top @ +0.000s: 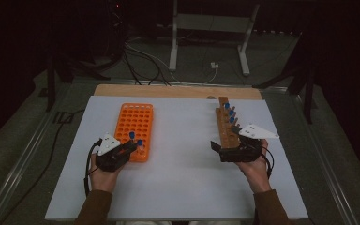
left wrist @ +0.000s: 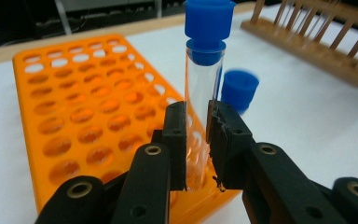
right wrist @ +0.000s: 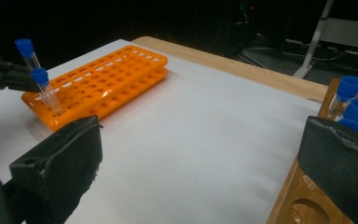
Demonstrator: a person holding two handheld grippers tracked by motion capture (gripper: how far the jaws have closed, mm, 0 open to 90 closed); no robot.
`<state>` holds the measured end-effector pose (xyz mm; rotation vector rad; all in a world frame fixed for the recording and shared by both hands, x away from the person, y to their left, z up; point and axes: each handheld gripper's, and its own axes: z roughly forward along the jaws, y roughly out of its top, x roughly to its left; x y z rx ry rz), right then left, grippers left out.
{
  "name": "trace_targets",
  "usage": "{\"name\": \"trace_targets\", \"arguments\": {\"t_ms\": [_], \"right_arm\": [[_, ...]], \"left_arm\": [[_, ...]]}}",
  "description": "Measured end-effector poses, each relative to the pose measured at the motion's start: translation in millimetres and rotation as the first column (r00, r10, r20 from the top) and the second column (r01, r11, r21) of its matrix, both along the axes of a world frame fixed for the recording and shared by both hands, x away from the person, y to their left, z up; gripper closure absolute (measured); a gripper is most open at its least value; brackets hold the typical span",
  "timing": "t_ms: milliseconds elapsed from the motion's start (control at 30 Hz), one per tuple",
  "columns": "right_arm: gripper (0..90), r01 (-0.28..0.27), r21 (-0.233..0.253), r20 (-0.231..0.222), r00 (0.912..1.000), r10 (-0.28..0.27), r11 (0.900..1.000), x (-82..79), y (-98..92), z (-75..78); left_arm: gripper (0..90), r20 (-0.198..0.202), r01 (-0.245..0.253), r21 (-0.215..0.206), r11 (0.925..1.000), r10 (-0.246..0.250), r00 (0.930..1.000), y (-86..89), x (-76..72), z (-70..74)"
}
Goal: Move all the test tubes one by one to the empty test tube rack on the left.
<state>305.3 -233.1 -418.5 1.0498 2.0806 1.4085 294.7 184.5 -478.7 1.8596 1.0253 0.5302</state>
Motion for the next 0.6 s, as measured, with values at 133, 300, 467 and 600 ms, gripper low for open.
{"name": "trace_targets", "arguments": {"t_ms": [133,300,467,600], "right_arm": [[0.0,-0.002,0.004,0.0,1.0,0.002,1.0,-0.1,-0.3,-0.2],[0.0,-0.007,0.003,-0.001,1.0,0.007,1.0,-0.3,1.2,-1.2],[0.0,-0.01,0.001,-0.001,1.0,0.01,1.0,0.1,1.8,-2.5],[0.0,-0.01,0.0,-0.001,1.0,0.01,1.0,0.0,2.0,-2.7]], "left_arm": [[78.0,-0.024,0.004,0.046,0.9989,-0.003,0.9997,-3.1,0.7,-5.7],[78.1,-0.029,0.005,0.066,0.9978,-0.003,0.9996,-4.2,0.3,-6.6],[78.2,-0.031,0.009,0.091,0.9958,-0.006,0.9995,-6.3,-0.7,-7.1],[78.3,-0.037,0.012,0.108,0.994,-0.008,0.9993,-7.8,-0.6,-8.5]]}}
